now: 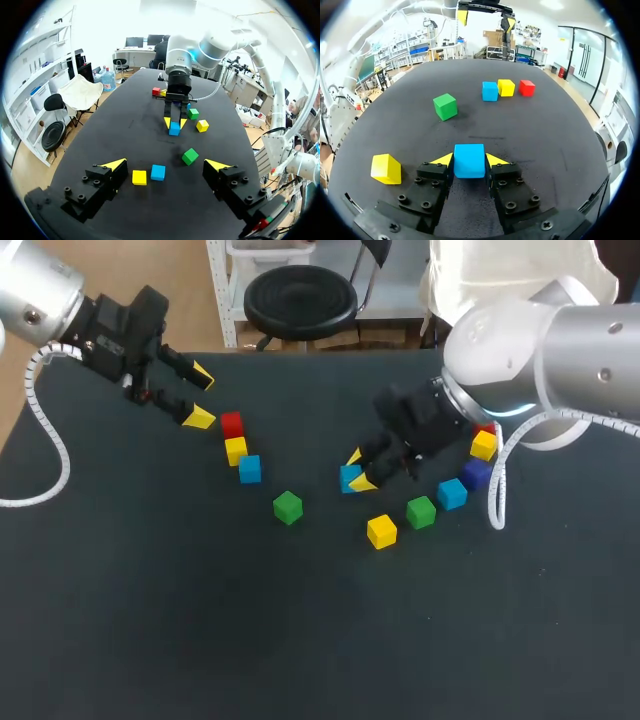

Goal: Place the blue cubes, place green cubes on the blue cubes, place the yellow cubes on the green cubes, then place the red cubes on the yellow cubes, and place purple cube on the red cubes.

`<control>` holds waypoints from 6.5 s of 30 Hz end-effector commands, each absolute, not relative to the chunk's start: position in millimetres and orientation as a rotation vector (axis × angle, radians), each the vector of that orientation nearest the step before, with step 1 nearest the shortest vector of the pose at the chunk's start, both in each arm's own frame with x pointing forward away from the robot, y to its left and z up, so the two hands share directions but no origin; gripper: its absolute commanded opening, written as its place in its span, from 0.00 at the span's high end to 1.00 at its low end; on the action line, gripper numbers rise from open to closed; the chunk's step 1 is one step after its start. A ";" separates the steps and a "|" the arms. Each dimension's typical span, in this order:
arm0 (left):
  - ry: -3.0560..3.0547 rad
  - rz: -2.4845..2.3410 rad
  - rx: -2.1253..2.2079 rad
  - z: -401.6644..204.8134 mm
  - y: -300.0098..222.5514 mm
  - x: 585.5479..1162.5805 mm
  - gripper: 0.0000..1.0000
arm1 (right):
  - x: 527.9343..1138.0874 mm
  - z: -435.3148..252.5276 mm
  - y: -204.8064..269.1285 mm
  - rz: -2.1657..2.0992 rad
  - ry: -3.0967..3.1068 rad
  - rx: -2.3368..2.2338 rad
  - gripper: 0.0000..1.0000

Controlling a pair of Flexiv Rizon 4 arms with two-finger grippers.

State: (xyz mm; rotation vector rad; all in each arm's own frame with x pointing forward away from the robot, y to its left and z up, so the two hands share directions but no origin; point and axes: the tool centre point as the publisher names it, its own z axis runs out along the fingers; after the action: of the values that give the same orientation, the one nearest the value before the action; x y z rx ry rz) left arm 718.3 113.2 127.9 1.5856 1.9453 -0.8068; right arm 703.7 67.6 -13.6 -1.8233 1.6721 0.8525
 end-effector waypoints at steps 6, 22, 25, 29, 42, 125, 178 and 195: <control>1.941 -0.806 1.584 127.3 113.7 717.4 0.00 | 706.0 -13.9 68.1 0.856 1.672 -1.827 1.00; 1.941 -0.806 1.584 127.3 113.7 717.4 0.00 | 707.4 -11.6 65.4 0.871 1.689 -1.792 0.00; 1.941 -0.806 1.584 127.3 113.7 717.4 0.00 | 707.1 -8.4 62.6 0.875 1.680 -1.763 0.00; 1.941 -0.806 1.584 127.3 113.7 717.4 0.00 | 706.7 -3.6 55.1 0.875 1.672 -1.730 0.00; 1.941 -0.806 1.584 127.3 113.7 717.4 0.00 | 714.3 1.9 56.1 0.873 1.664 -1.752 0.00; 1.941 -0.806 1.584 127.3 113.7 717.4 0.00 | 700.2 30.7 55.2 0.994 1.568 -1.769 0.00; 1.941 -0.806 1.584 127.3 113.7 717.4 0.00 | 696.8 9.1 57.0 0.789 1.721 -1.612 1.00; 1.941 -0.806 1.584 127.3 113.7 717.4 0.00 | 702.4 -2.6 62.3 0.830 1.709 -1.614 1.00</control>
State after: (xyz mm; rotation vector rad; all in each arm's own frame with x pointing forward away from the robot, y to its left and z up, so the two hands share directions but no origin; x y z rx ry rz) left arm 718.3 113.2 127.9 1.5856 1.9454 -0.8068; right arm 699.5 61.4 -0.5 -1.6122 1.7115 0.8234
